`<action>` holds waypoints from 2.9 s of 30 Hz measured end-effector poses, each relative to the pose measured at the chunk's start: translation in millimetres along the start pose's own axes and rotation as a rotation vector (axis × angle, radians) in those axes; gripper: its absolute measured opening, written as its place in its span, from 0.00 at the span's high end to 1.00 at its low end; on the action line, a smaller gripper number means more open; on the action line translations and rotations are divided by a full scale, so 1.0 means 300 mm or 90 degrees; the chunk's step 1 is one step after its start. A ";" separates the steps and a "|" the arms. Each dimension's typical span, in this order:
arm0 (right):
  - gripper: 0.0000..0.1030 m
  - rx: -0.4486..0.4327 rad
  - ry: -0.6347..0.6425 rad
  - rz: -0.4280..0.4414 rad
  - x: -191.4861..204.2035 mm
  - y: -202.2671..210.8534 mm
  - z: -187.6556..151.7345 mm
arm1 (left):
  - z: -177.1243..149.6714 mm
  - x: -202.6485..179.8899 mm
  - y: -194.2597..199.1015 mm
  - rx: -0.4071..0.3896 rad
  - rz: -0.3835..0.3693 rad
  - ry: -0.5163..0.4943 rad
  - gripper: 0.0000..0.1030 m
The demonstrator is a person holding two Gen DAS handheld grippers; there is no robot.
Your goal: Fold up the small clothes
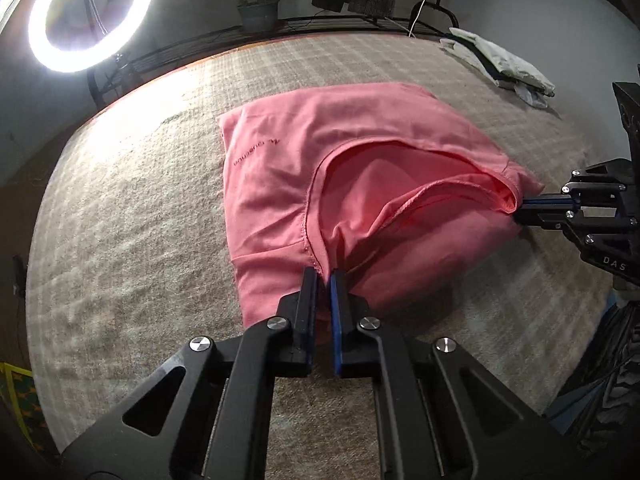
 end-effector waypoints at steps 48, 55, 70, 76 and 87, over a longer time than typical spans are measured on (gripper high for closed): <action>0.75 -0.068 -0.125 0.105 -0.193 0.036 0.191 | 0.204 0.140 0.027 -0.038 0.031 0.073 0.92; 0.77 -0.077 -0.131 0.093 -0.179 -0.102 0.377 | 0.356 0.110 -0.164 -0.018 0.043 0.053 0.92; 0.75 -0.070 -0.221 0.128 -0.337 -0.167 0.377 | 0.377 0.267 -0.166 -0.057 0.061 0.144 0.70; 0.75 -0.085 -0.219 0.108 -0.336 -0.219 0.439 | 0.458 0.174 -0.253 -0.050 0.049 0.097 0.70; 0.85 -0.025 -0.251 0.001 -0.441 -0.355 0.425 | 0.461 0.277 -0.381 -0.015 0.112 0.115 0.60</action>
Point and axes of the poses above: each gripper's, at about its wrist camera, not at the fingertips, and y roughly against the way its jaws point, x to its left, z to its top, the point moved 3 cm from there along -y, roughly the way its jaws point, and after that the axes turned 1 degree about x, right-handed, at the moved point
